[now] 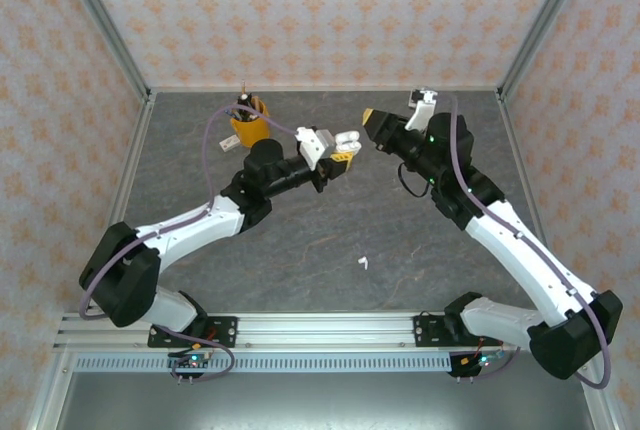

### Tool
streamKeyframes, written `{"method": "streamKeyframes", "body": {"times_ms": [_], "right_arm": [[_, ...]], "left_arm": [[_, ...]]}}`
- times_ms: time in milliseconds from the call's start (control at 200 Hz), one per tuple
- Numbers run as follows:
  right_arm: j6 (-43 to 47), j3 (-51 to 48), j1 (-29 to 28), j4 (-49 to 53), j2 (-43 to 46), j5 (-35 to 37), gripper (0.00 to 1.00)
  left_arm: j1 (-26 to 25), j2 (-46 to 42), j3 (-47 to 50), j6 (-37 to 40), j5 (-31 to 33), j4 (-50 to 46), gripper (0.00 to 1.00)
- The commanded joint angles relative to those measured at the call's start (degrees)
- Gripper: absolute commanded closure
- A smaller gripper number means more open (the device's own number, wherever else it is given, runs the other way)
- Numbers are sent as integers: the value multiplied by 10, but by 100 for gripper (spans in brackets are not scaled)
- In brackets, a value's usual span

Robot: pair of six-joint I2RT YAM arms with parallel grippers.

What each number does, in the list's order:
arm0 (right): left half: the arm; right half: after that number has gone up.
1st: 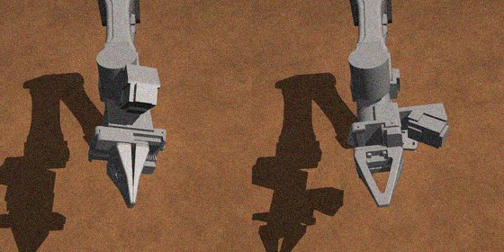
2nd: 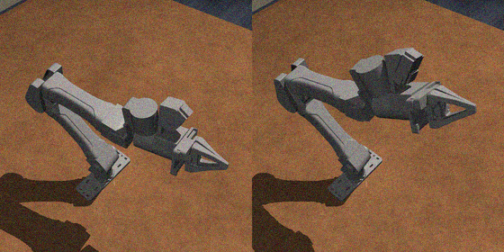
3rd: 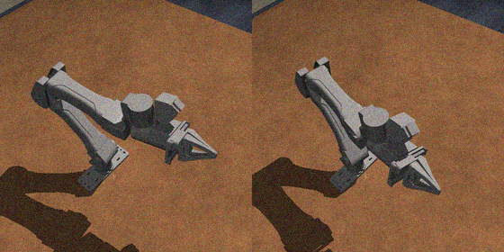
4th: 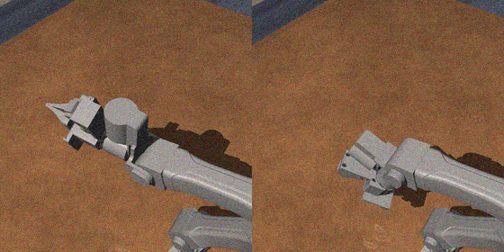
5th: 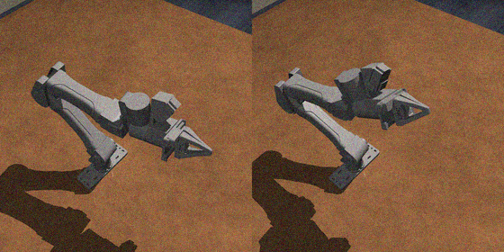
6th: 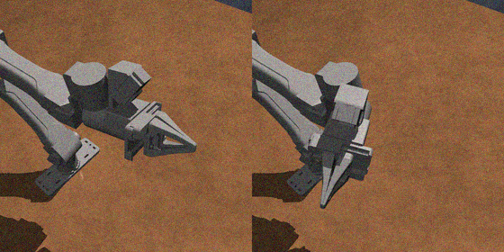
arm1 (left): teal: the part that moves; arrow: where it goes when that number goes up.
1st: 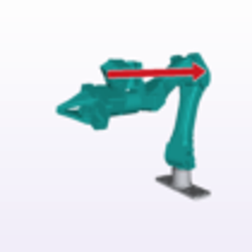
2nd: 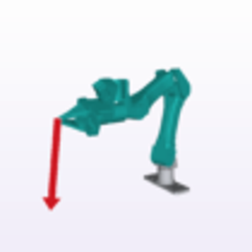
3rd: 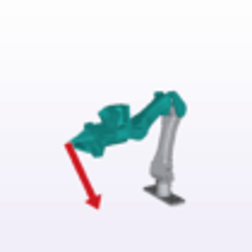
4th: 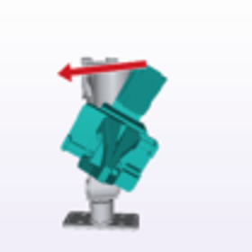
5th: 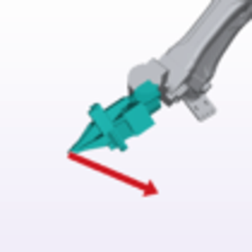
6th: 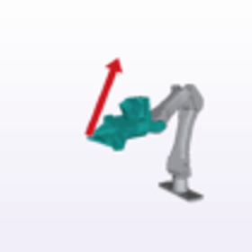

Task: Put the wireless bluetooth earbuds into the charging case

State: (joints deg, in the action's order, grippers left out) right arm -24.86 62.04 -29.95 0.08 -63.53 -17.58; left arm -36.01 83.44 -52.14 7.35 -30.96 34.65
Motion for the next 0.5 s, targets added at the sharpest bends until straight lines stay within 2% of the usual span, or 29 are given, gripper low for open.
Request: {"method": "streamKeyframes", "body": {"times_ms": [0, 495], "right_arm": [[-6, -21, 2, -81, 12, -44, 73], [-13, -55, -22, -119, -8, -75, 73]], "left_arm": [[-4, 11, -27, -27, 10, 61, 100], [-11, 32, -53, -34, 11, 58, 100]]}}
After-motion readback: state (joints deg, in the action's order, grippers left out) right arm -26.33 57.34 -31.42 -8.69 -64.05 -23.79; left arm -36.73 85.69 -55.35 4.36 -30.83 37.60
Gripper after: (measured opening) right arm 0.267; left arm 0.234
